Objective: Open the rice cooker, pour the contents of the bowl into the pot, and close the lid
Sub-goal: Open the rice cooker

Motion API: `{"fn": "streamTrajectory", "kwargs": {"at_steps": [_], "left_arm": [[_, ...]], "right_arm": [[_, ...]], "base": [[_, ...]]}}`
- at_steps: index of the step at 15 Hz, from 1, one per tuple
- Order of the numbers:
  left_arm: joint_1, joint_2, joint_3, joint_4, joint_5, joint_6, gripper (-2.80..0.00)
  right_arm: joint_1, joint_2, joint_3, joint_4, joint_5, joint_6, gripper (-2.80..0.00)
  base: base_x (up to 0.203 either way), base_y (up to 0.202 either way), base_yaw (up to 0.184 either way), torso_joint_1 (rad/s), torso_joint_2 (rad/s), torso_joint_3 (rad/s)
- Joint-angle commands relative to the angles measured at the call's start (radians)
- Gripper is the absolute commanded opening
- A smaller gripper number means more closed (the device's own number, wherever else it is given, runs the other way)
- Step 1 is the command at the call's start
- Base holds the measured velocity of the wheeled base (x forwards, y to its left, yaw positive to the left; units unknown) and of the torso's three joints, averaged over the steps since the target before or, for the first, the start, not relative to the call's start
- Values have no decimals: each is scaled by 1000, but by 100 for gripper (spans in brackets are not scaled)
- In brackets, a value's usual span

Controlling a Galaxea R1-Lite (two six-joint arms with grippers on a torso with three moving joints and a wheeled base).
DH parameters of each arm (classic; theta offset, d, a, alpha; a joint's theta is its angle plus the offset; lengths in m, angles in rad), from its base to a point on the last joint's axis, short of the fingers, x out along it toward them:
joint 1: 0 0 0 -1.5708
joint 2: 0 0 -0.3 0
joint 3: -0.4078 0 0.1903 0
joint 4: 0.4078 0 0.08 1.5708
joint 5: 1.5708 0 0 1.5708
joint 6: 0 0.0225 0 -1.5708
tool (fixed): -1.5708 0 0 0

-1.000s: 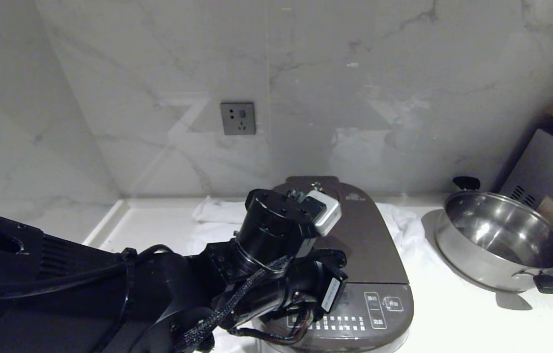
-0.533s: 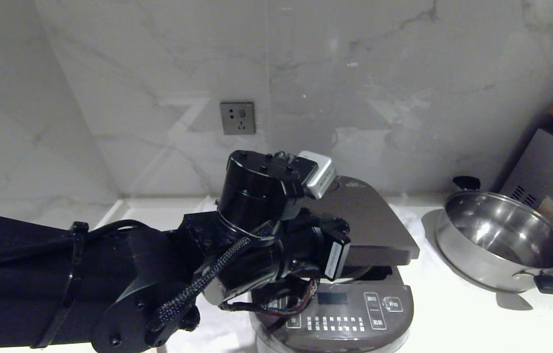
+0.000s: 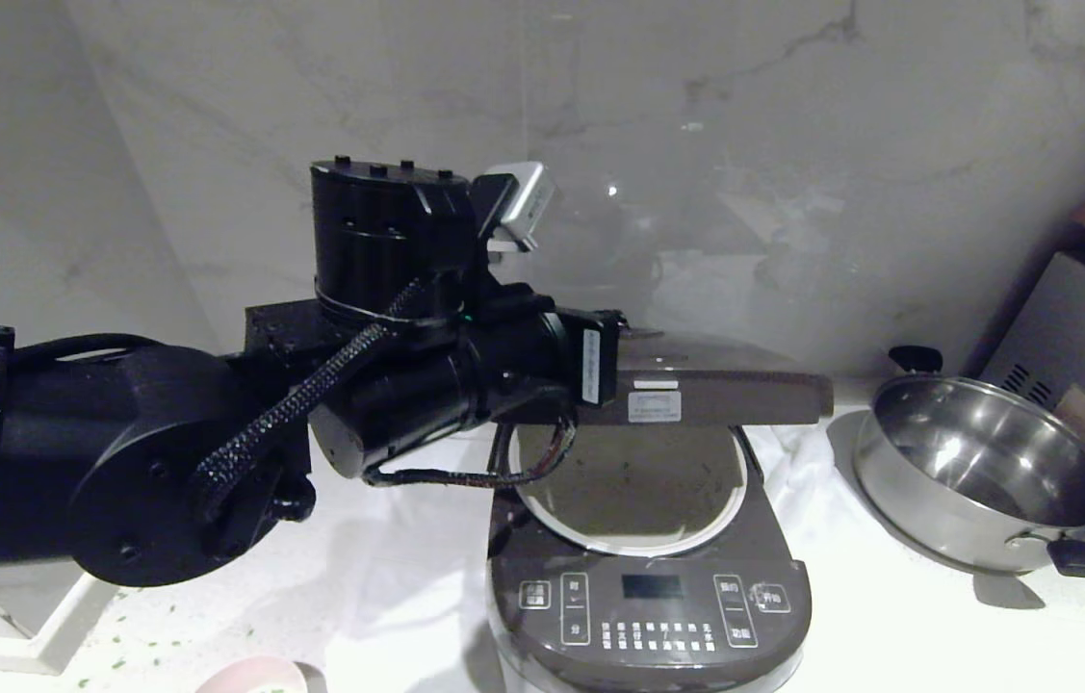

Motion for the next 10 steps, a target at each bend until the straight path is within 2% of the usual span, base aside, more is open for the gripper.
{"fn": "streamTrajectory", "kwargs": {"at_steps": [1,4,7,10], "left_arm": [[45,-14,-30,0,1,-13,-280],[91,-14,-44,1,1,-21,-280],[144,-22,-100,-3,4,-89,-280],[208,-55,-124,-2,8,-109,-280]], "right_arm": [[1,0,0,0,0,0,-280],[1,0,0,0,0,0,-280],[0,0,0,0,0,0,-280],[1,0,0,0,0,0,-280]], "base": [[0,0,0,0,0,0],[0,0,0,0,0,0],[0,0,0,0,0,0],[0,0,0,0,0,0]]}}
